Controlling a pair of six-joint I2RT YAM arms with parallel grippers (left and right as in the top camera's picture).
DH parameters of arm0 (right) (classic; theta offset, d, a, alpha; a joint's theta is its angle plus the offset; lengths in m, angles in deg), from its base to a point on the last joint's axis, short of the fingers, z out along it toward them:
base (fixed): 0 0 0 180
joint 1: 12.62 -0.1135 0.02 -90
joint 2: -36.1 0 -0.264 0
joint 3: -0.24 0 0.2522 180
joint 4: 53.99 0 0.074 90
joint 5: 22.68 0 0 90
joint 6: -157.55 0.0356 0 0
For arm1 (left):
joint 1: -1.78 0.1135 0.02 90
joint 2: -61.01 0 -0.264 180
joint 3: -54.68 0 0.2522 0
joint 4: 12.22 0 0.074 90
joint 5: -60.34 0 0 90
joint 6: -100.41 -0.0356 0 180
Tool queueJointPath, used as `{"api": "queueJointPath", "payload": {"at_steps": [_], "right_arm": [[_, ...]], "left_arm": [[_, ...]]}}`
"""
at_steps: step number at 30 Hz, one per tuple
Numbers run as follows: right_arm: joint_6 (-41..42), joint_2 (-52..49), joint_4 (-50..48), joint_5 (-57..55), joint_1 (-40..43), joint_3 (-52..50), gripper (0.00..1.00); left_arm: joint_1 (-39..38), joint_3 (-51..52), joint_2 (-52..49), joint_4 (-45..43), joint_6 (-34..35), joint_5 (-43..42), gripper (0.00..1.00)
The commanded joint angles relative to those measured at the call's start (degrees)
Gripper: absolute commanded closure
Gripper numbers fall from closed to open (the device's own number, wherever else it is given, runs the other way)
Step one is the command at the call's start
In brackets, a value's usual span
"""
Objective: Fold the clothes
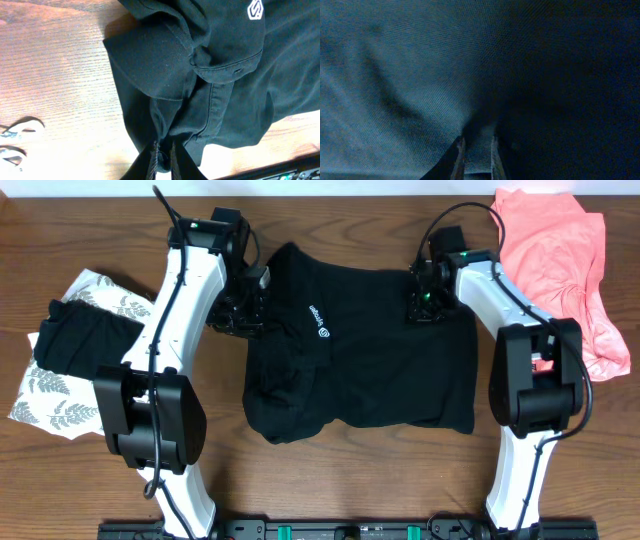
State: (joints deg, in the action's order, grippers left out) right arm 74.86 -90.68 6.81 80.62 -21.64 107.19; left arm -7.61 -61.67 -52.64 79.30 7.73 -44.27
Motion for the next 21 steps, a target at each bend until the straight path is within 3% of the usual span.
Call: {"api": "queueJointPath", "payload": {"at_steps": [1, 10, 16, 21], "right_arm": [[-0.52, -0.85, -0.37, -0.66, -0.26, -0.24, 0.83], [-0.55, -0.83, -0.94, -1.51, -0.26, -0.24, 0.82], [-0.74, -0.83, -0.68, -1.49, -0.28, -0.24, 0.83], [-0.76, -0.83, -0.55, -1.49, -0.28, -0.24, 0.83]], "left_arm": [[-0.26, 1.77, 1.25, 0.55, 1.05, -0.11, 0.86], [1.49, 15.10, 1.25, -10.64, 3.26, -2.95, 0.83], [2.08, 17.53, 1.25, -20.33, 3.85, -2.93, 0.69], [2.08, 17.53, 1.25, -21.81, 3.85, -2.93, 0.61]]}}
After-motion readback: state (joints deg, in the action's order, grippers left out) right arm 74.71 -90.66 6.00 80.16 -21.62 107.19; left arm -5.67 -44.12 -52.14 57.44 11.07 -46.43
